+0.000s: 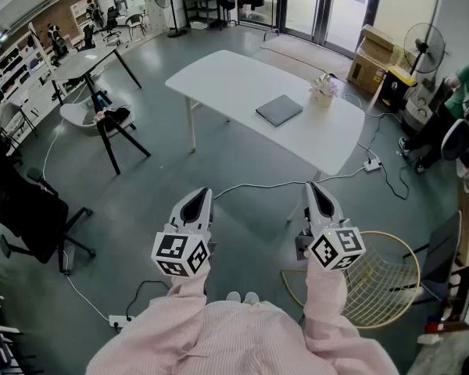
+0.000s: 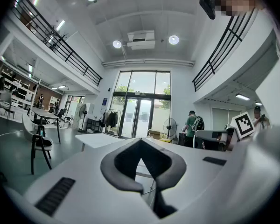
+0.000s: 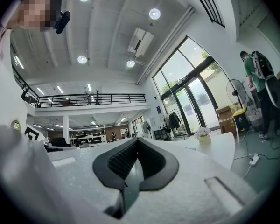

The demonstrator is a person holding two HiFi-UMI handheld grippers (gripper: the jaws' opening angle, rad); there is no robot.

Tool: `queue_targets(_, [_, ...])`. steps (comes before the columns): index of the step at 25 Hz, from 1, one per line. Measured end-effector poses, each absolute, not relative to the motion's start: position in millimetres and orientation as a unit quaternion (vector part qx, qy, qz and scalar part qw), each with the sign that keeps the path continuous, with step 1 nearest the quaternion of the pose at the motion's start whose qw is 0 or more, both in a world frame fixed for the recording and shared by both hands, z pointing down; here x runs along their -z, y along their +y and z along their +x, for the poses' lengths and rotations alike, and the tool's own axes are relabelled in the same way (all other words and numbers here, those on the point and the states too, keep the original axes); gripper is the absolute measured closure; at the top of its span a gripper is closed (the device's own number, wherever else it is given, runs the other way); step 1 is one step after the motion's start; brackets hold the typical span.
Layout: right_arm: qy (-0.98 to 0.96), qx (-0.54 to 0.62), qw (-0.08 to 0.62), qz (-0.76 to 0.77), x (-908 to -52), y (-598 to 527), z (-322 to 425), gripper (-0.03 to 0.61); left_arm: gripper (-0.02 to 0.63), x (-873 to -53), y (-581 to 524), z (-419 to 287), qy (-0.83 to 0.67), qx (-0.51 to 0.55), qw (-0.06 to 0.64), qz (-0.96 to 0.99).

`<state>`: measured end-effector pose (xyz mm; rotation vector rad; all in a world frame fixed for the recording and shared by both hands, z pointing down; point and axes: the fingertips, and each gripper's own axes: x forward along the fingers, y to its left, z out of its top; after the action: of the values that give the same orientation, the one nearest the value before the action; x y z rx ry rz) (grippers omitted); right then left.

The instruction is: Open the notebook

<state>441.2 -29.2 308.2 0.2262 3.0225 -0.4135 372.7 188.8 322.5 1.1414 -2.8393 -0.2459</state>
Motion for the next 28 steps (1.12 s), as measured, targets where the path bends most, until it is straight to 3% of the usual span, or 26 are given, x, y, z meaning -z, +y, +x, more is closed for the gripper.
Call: queue_targets(28, [0.982, 0.150, -0.022, 0.112, -340, -45, 407, 0.551, 0.615, -344, 147, 369, -0.924, 0.077, 0.076, 0.366])
